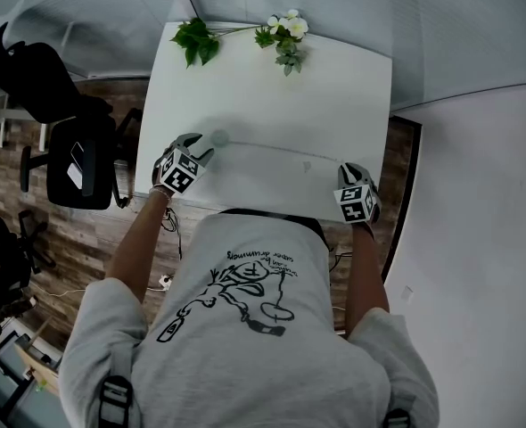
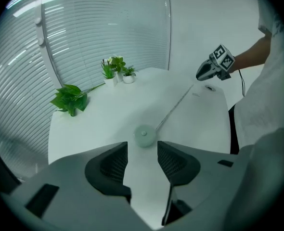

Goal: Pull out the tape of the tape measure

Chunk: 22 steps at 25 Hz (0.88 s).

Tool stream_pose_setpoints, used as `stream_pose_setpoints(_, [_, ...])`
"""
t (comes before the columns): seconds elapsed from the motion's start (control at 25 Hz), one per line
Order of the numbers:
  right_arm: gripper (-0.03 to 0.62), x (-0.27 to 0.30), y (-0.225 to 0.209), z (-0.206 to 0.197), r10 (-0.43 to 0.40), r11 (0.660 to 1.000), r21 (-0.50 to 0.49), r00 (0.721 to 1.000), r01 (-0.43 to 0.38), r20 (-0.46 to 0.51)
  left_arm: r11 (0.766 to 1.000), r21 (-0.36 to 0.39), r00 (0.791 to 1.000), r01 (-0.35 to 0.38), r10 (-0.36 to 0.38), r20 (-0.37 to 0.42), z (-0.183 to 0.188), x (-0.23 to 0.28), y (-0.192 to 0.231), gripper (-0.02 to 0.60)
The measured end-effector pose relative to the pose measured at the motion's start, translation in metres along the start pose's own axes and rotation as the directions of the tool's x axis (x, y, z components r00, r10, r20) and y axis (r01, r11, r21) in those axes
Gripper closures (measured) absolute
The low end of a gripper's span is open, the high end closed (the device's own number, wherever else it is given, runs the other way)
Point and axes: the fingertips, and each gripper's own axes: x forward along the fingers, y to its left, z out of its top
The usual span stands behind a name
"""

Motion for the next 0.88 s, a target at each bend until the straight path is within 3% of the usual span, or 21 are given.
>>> stream_pose_setpoints(0.16, [0.543, -0.015, 0.001, 0.014, -0.010, 0.999, 0.048, 0.998, 0.007, 0.057, 0.998, -0.039, 0.995, -0.039, 0.042, 0.086, 0.018, -0.019, -0.001, 0.391])
stream_pose_setpoints(0.44, [0.557, -0.053, -0.006, 0.051, -0.039, 0.988, 0.155, 0.984, 0.012, 0.173, 0.991, -0.119, 0.968, -0.068, 0.095, 0.231, 0.062, -0.057, -0.002, 0.426])
stream_pose_setpoints(0.88, [0.569, -0.115, -0.025, 0.109, -0.092, 0.965, 0.260, 0.935, -0.001, 0.342, 0.979, -0.193, 0.883, -0.069, 0.150, 0.445, 0.137, -0.114, -0.014, 0.475])
